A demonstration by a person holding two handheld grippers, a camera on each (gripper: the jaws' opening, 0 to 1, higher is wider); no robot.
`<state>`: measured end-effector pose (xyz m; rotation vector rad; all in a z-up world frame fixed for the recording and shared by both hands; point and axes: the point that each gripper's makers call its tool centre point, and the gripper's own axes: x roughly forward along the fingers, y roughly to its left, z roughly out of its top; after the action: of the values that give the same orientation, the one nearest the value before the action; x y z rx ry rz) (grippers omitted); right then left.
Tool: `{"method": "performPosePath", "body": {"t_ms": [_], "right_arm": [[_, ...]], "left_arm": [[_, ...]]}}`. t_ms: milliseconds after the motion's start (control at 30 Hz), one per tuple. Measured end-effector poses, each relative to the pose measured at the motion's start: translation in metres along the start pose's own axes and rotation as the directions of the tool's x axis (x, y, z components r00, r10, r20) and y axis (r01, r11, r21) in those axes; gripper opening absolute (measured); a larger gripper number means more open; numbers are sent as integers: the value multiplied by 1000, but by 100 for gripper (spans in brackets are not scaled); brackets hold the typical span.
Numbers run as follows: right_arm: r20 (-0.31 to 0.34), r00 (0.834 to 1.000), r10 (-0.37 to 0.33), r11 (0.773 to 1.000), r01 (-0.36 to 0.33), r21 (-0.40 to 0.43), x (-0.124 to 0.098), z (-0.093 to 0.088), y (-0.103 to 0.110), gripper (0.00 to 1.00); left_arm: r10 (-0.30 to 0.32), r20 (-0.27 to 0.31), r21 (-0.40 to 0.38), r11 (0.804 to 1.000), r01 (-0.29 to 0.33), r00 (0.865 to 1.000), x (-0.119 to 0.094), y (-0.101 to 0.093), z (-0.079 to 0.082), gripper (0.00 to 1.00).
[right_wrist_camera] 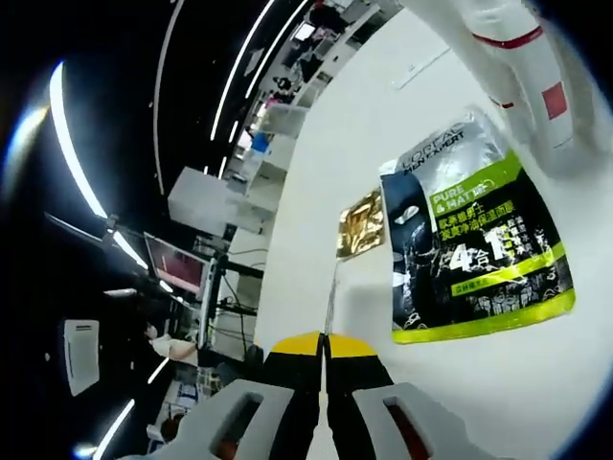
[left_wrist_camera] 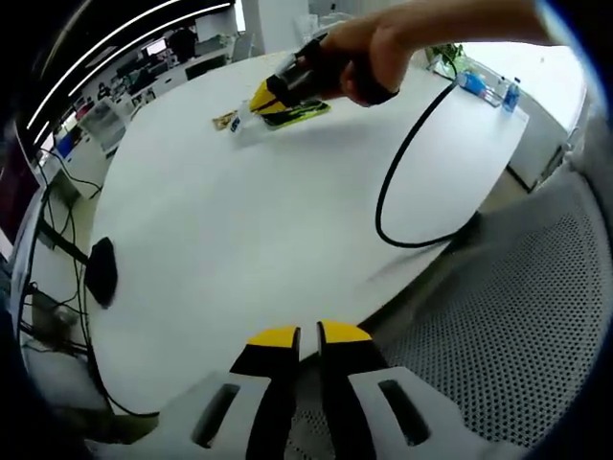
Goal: Arrange the skincare products in the storage area until every visible bottle or jar stands upright without overlapping.
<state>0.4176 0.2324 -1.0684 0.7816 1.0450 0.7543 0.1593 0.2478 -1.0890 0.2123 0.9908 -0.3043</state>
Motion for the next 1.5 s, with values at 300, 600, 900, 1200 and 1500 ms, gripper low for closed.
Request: {"method": "performPosePath", "body": {"t_ms": [300,600,900,1200,1500], "right_arm": [[-3,999,-54,996,54,76,8,4,-15,0],[-7,997,-74,990,75,121,7,1,-23,0],[2,997,-81,989,80,128,1,1,-28,0],[-27,996,-81,991,84,104,2,4,-24,1],[-52,993,-109,994,110,24,10,8,-21,5]], "left_arm": [[2,-13,2,1000,-2,1000,0,1,-2,2],[2,-19,3,1000,-2,1000,1,2,-4,1],[-8,-20,4,1000,8,1000,0,0,-3,1],[-19,-16,13,1000,19,1000,0,-3,-3,0],[-25,-13,23,999,25,1000,-1,-4,-2,0]]}}
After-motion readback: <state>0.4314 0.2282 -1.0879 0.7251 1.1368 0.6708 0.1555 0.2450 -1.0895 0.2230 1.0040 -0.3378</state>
